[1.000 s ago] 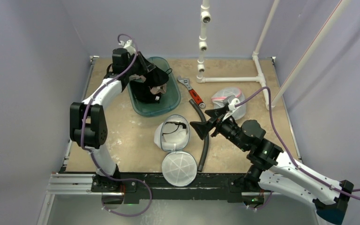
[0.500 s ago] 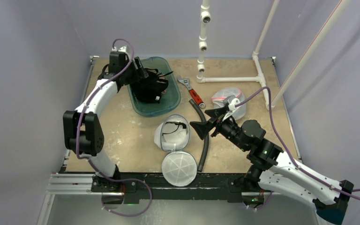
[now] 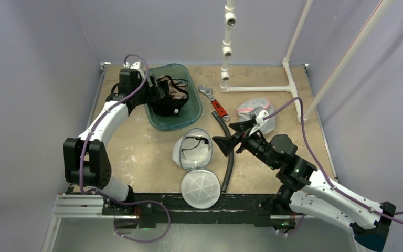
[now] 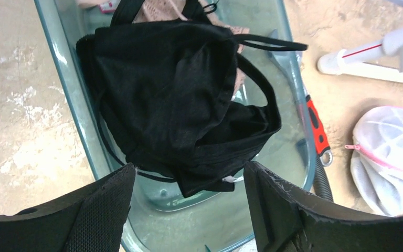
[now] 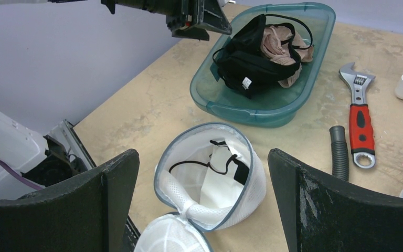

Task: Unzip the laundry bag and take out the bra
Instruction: Place the bra in the bin.

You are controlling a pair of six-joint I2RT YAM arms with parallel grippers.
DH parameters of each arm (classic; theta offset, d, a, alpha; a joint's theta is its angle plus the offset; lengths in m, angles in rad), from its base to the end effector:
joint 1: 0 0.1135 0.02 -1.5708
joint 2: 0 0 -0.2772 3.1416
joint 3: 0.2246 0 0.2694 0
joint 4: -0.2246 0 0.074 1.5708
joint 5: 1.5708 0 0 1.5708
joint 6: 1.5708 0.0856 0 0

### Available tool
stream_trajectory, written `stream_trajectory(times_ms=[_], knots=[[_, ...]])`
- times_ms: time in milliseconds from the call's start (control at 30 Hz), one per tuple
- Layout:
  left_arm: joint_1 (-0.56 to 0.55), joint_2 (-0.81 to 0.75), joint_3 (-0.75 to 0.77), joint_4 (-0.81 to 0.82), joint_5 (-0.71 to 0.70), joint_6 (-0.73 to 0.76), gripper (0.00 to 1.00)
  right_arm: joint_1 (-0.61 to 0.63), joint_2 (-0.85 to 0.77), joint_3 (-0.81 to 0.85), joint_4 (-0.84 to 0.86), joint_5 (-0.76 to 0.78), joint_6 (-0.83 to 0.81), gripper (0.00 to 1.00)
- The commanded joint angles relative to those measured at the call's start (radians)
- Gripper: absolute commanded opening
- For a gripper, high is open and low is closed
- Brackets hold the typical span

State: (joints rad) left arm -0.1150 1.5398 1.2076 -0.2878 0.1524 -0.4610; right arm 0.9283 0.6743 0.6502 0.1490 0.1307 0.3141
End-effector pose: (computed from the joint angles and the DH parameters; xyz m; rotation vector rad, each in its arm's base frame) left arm 0.4042 -0.0598 0.2695 -0.2967 2.2056 -0.4879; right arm 0.1438 0.1735 0.3600 -0.3496 1.4729 0.9155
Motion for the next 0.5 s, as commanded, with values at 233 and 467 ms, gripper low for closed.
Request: stream_trajectory(times_ms=[233, 467], knots=[[0.008, 0.067, 0.003, 0.202, -0.048, -0.022, 0.76, -0.003, -0.001, -0.003, 0.044, -0.017, 0.007, 0.95], [-0.097, 0.171, 0.153, 0.187, -0.163, 0.069, 0.77, -0.003, 0.009, 0.001, 0.045, -0.007, 0.001, 0.95]])
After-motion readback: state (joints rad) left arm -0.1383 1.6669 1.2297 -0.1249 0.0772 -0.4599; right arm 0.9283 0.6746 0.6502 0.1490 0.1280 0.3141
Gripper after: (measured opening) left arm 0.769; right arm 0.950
